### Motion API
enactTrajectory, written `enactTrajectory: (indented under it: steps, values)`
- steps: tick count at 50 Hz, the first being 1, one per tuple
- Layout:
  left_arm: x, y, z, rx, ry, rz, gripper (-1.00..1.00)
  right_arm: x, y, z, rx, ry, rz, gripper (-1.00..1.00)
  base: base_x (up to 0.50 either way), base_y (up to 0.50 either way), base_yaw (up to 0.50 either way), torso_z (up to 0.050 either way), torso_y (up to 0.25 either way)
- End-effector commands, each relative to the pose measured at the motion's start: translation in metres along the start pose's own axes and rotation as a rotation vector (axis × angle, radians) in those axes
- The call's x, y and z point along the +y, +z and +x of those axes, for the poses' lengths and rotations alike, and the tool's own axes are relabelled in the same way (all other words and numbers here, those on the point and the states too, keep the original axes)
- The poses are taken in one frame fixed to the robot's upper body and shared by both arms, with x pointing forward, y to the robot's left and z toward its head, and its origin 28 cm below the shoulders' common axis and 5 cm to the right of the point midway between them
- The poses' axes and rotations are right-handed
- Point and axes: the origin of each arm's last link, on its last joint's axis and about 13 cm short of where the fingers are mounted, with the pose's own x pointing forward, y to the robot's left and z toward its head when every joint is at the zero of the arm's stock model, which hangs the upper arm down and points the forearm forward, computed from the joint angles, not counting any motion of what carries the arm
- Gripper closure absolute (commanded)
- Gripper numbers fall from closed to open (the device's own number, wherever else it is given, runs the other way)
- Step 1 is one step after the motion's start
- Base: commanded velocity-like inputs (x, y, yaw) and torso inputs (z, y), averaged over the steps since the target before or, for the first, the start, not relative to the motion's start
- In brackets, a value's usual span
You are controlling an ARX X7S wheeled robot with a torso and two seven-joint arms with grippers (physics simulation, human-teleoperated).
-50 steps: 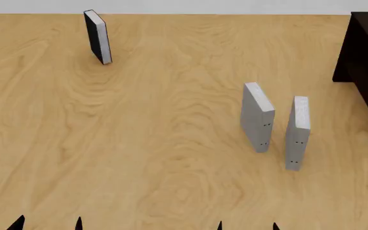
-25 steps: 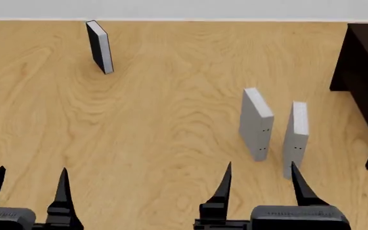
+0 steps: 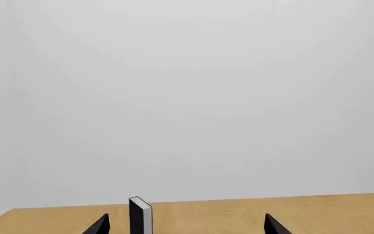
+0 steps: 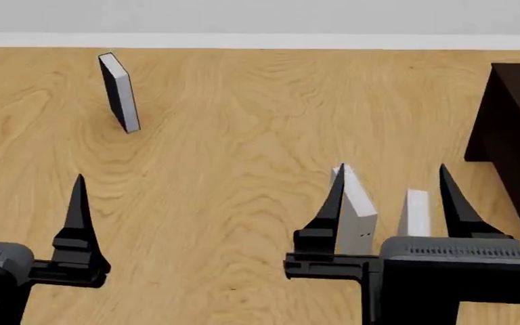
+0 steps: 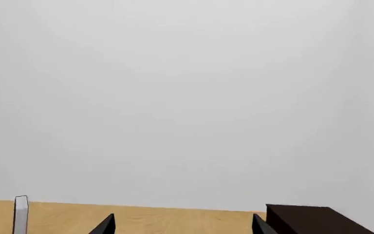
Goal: Pick up the book on the right and place it on the cabinet shelf.
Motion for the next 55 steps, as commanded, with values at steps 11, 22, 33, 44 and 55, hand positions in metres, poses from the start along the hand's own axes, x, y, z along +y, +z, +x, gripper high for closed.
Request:
enactTrajectory:
  steps: [11, 22, 33, 44, 55]
  values:
    - [-0.0003, 0.002, 0.0016, -0.027, 0.005, 0.006, -1.0, -0.0025, 0.0051, 0.0, -0.009, 0.019, -0.001, -1.0, 0.5, -0.14, 0.0, 0.0, 0.0]
    - [-0.0001, 0.0044, -0.0001, -0.035, -0.003, 0.001, -1.0, -0.0022, 0.0048, -0.0001, -0.008, 0.022, 0.001, -1.0, 0.5, -0.2, 0.0, 0.0, 0.0]
    - [0.0001, 0.0056, -0.0004, -0.036, 0.0, -0.004, -1.0, -0.0022, 0.0056, -0.0006, -0.01, 0.019, 0.017, -1.0, 0.5, -0.2, 0.0, 0.0, 0.001]
    - [0.0002, 0.0049, -0.0002, -0.036, 0.001, -0.005, -1.0, -0.0015, 0.0061, -0.0007, -0.003, -0.001, 0.013, -1.0, 0.16, -0.05, 0.0, 0.0, 0.001]
    - [0.0007, 0.0052, 0.0005, -0.034, 0.006, -0.008, -1.0, -0.0014, 0.0102, 0.0003, 0.048, -0.002, 0.011, -1.0, 0.0, 0.0, 0.0, 0.0, 0.0]
